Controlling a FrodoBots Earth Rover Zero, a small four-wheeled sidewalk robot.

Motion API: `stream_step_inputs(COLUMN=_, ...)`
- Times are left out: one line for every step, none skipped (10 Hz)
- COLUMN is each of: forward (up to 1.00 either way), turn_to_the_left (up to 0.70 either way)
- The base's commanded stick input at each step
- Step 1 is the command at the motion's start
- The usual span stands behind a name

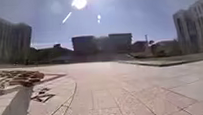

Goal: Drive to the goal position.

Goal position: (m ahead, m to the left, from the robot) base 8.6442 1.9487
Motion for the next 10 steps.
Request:
stream_step_inputs(forward=0.85, turn_to_the_left=0.06)
stream_step_inputs(forward=0.85, turn_to_the_left=0.06)
stream_step_inputs(forward=0.85, turn_to_the_left=0.06)
stream_step_inputs(forward=0.85, turn_to_the_left=0.06)
stream_step_inputs(forward=0.85, turn_to_the_left=0.06)
stream_step_inputs(forward=0.85, turn_to_the_left=0.06)
stream_step_inputs(forward=0.85, turn_to_the_left=0.06)
stream_step_inputs(forward=0.85, turn_to_the_left=0.06)
stream_step_inputs(forward=0.85, turn_to_the_left=0.06)
stream_step_inputs(forward=0.85, turn_to_the_left=0.06)
